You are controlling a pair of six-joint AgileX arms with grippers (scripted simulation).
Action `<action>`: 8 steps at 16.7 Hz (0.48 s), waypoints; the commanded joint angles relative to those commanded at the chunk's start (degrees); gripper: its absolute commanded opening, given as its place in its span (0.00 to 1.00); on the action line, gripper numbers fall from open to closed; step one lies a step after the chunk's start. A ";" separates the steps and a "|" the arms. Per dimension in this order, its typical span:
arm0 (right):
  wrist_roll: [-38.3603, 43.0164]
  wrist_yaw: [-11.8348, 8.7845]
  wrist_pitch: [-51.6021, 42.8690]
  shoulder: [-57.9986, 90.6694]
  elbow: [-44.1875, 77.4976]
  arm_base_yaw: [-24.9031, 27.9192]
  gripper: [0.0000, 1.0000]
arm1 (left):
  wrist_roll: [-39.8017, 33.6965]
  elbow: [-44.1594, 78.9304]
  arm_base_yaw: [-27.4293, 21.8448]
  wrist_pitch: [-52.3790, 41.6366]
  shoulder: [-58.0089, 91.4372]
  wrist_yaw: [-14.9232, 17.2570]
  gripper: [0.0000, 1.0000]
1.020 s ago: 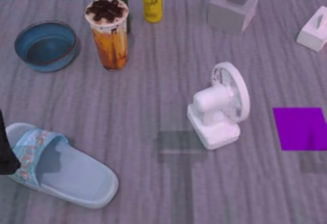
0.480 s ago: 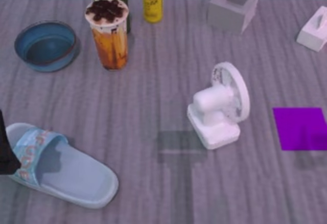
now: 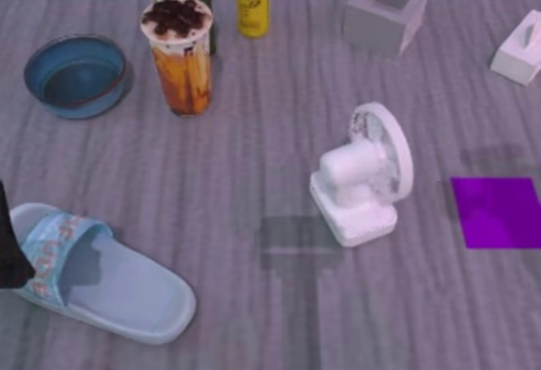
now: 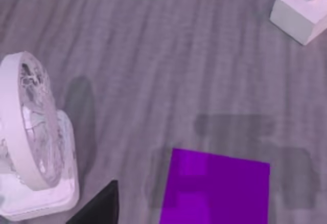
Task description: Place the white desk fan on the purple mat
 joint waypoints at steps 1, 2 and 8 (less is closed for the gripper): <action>0.35 0.03 -3.78 5.29 5.50 1.20 1.00 | 0.00 0.00 0.00 0.00 0.00 0.00 1.00; 0.71 0.07 -7.59 10.63 11.06 2.42 1.00 | 0.00 0.00 0.00 0.00 0.00 0.00 1.00; 2.81 0.29 -30.06 42.19 44.02 9.74 1.00 | 0.00 0.00 0.00 0.00 0.00 0.00 1.00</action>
